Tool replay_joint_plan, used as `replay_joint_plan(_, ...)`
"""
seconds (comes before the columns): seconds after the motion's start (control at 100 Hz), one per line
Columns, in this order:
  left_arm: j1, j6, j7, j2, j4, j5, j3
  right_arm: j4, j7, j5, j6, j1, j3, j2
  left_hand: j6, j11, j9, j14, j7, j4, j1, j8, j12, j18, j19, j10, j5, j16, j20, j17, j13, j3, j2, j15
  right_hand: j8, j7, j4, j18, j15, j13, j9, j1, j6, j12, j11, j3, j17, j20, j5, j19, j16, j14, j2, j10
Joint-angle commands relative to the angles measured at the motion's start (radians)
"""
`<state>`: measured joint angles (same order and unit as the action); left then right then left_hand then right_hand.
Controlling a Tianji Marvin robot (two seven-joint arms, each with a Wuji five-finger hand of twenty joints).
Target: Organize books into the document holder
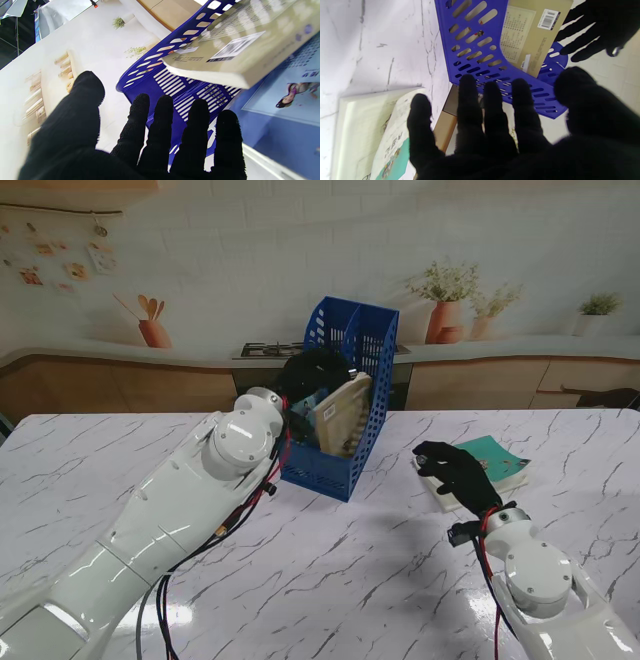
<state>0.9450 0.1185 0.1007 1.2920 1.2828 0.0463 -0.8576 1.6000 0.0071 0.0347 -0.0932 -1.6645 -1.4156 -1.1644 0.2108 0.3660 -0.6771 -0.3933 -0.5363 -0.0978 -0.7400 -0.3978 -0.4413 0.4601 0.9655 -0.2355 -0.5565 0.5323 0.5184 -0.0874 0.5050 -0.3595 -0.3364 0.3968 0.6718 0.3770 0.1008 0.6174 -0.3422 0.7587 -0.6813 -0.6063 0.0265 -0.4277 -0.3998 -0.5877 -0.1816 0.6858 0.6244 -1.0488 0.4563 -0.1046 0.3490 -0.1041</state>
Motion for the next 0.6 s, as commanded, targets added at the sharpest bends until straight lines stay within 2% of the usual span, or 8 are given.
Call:
replay_joint_plan(0.0, 0.019, -0.036, -0.004, -0.010, 0.042, 0.010, -0.016, 0.005, -0.002, 0.001, -0.004, -0.004, 0.007, -0.005, -0.032, -0.024, 0.033, 0.030, 0.017, 0.037, 0.006, 0.009, 0.015, 0.011, -0.078, 0.021, 0.025, -0.025, -0.039, 0.042, -0.033, 0.042, 0.038, -0.039, 0.018, 0.010, -0.011, -0.171, 0.018, -0.010, 0.006, 0.003, -0.010, 0.000, 0.011, 0.016, 0.012, -0.016, -0.018, 0.004, -0.018, 0.030, 0.022, 0.029)
replay_joint_plan(0.14, 0.069, -0.038, -0.004, -0.030, 0.122, 0.041, -0.054, 0.010, -0.007, -0.012, 0.000, -0.004, 0.010, -0.004, -0.040, -0.038, 0.038, 0.050, 0.023, 0.047, -0.029, 0.009, 0.025, 0.010, -0.112, 0.025, 0.018, -0.053, -0.067, 0.049, -0.035, 0.000, -0.005, -0.075, 0.023, 0.019, -0.019, -0.177, 0.000, 0.001, -0.010, -0.007, -0.012, -0.047, -0.058, 0.003, 0.009, -0.014, 0.000, 0.008, -0.010, 0.036, 0.037, 0.041)
replay_joint_plan(0.25, 0.114, -0.033, -0.030, -0.051, 0.186, 0.054, -0.087, 0.010, -0.008, -0.015, 0.001, -0.003, 0.014, -0.004, -0.044, -0.040, 0.042, 0.052, 0.015, 0.050, -0.033, 0.000, 0.024, -0.001, -0.157, 0.035, 0.022, -0.062, -0.094, 0.065, -0.047, -0.047, -0.027, -0.090, 0.028, 0.026, -0.023, -0.177, -0.006, 0.001, -0.008, -0.016, -0.017, -0.057, -0.069, -0.004, 0.009, -0.014, 0.002, 0.009, -0.007, 0.037, 0.034, 0.046)
replay_joint_plan(0.59, 0.260, -0.018, -0.084, -0.096, 0.349, 0.084, -0.180, 0.010, -0.012, -0.021, -0.004, -0.003, 0.021, -0.004, -0.049, -0.048, 0.050, 0.053, 0.022, 0.048, -0.029, -0.003, 0.021, -0.006, -0.185, 0.034, 0.028, -0.061, -0.113, 0.080, -0.056, -0.077, -0.038, -0.105, 0.037, 0.037, -0.028, -0.170, -0.017, 0.006, -0.019, -0.009, -0.023, -0.066, -0.075, -0.023, 0.008, -0.014, 0.016, 0.010, -0.003, 0.031, 0.037, 0.046)
